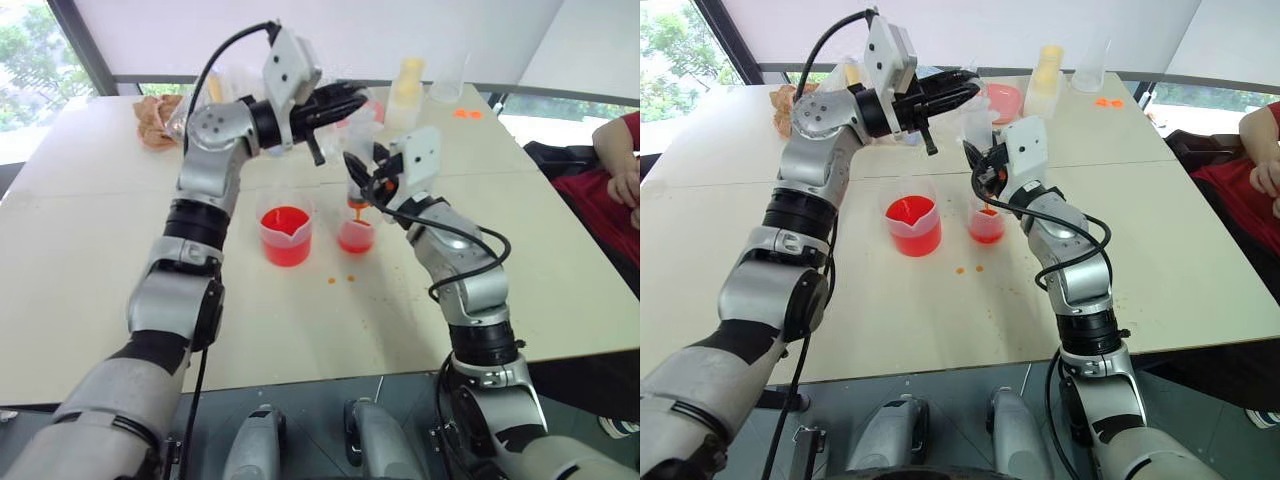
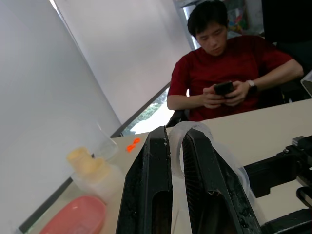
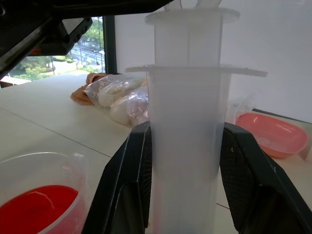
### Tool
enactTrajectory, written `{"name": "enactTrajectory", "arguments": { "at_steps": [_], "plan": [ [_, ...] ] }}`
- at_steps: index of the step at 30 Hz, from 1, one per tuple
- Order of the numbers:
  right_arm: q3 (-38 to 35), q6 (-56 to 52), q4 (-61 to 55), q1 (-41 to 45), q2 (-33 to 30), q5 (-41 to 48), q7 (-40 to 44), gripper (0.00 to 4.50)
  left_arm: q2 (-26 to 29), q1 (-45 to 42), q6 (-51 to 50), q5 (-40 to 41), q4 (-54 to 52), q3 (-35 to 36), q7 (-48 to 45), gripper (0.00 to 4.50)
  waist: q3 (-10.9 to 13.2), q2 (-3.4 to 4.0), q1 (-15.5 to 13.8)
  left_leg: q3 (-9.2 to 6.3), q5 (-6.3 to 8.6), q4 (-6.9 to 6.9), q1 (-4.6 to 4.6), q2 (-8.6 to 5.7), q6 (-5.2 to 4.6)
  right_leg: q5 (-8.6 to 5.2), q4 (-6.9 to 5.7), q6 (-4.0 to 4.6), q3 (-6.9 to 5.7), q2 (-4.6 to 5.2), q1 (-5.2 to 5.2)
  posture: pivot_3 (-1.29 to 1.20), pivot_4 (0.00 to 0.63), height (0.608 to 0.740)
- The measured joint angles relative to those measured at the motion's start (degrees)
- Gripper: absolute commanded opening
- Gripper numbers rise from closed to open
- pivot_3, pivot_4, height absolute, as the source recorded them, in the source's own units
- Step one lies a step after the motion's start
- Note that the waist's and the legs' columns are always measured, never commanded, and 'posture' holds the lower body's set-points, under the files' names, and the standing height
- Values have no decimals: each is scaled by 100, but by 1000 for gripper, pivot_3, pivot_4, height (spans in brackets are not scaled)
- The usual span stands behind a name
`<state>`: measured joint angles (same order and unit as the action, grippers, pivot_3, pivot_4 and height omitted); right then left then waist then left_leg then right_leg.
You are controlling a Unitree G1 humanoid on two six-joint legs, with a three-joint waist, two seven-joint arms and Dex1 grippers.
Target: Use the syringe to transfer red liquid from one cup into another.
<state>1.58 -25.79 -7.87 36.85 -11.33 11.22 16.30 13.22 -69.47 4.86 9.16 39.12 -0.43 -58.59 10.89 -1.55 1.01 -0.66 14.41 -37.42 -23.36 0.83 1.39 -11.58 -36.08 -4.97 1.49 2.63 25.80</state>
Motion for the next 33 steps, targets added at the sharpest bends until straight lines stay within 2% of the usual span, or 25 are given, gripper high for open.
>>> {"name": "enactTrajectory", "arguments": {
  "at_steps": [14,17,23,27,31,33],
  "plan": [
    [-84,-665,-448,16,-223,217,50,1397,-83,284,-636,293,-549,20,0,318,0,0,-1,0,0,-1,1,0,0,0,-2,0,0,-1,0,0,150,740],
    [-231,-862,-608,27,-189,425,14,1397,-82,287,-927,478,-617,41,-75,1176,0,0,-1,-1,0,0,2,0,0,0,-2,0,0,0,0,0,150,740],
    [-817,-1400,-819,341,-94,1084,-142,1397,63,298,-1607,822,-912,64,-401,3972,0,2,13,-2,0,1,4,1,0,0,-4,0,0,-2,0,0,150,740],
    [-888,-1490,-904,497,-145,1224,-142,1397,238,339,-1964,1021,-973,122,-459,3972,1,6,17,-2,0,0,3,2,0,0,-4,0,0,-2,0,0,150,740],
    [-1220,-1690,-895,870,-239,1588,-196,1397,901,370,-2619,1416,-1062,675,-276,3972,3,10,105,-8,0,4,3,4,0,0,-8,1,-3,-4,3,0,150,740],
    [-1679,-2157,-614,1323,-385,2072,-341,1397,1214,717,-3071,1758,-1607,961,-220,3972,4,13,141,-4,0,5,4,3,0,0,-7,1,0,2,2,0,150,740]
  ]
}}
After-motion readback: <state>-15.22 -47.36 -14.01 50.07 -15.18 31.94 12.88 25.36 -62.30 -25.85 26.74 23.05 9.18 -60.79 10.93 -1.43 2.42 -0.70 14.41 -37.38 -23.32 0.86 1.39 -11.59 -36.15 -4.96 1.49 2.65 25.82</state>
